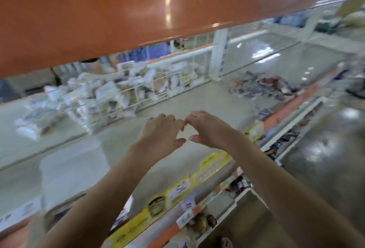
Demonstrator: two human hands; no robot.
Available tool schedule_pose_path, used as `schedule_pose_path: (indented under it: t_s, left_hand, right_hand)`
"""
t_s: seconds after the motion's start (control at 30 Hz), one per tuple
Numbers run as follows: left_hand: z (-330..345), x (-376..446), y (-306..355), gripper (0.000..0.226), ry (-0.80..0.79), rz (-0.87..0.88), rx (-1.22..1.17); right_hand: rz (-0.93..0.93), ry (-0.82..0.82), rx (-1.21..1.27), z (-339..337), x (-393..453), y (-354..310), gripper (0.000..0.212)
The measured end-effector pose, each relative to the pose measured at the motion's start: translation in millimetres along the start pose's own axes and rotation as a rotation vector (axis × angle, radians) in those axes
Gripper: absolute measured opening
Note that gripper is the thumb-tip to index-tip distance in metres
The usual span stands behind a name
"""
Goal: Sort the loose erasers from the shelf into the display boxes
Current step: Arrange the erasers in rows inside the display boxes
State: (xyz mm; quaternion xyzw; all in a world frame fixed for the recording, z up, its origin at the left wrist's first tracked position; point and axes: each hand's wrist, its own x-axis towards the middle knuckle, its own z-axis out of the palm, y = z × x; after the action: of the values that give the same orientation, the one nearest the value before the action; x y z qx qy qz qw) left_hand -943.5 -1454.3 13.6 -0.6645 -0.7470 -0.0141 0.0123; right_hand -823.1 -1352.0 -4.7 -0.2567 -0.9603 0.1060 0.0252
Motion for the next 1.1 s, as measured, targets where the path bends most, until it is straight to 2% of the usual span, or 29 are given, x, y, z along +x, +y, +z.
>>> schedule_pose_path:
  t_s: [0.27, 0.4, 0.53, 0.7, 1.1]
  left_hand:
    - [18.4, 135.1, 105.3, 0.046, -0.076, 0.136, 0.062]
    - [34.2, 190.5, 139.0, 0.046, -0.107, 0.131, 0.010]
    - [52.7, 228.9, 156.4, 0.046, -0.139, 0.098, -0.034]
    - [71.5, 251.5, 166.2, 0.047, -0.196, 0.100, -0.068]
    - [80.9, 259.9, 168.7, 0.034, -0.212, 0.157, -0.109]
  right_hand:
    - [0.252, -0.035, -0.032, -26.9, -27.6, 156.1, 0.047]
    - [0.367, -0.102, -0.027, -29.6, -34.9, 225.2, 0.048]
    - [0.439, -0.065, -0.031, -26.5, -36.4, 275.7, 0.043]
    - [0.480, -0.012, 0.011, -12.7, -30.6, 303.0, 0.022]
    - [0.390, 0.051, 0.029, -3.5, -25.7, 308.5, 0.025]
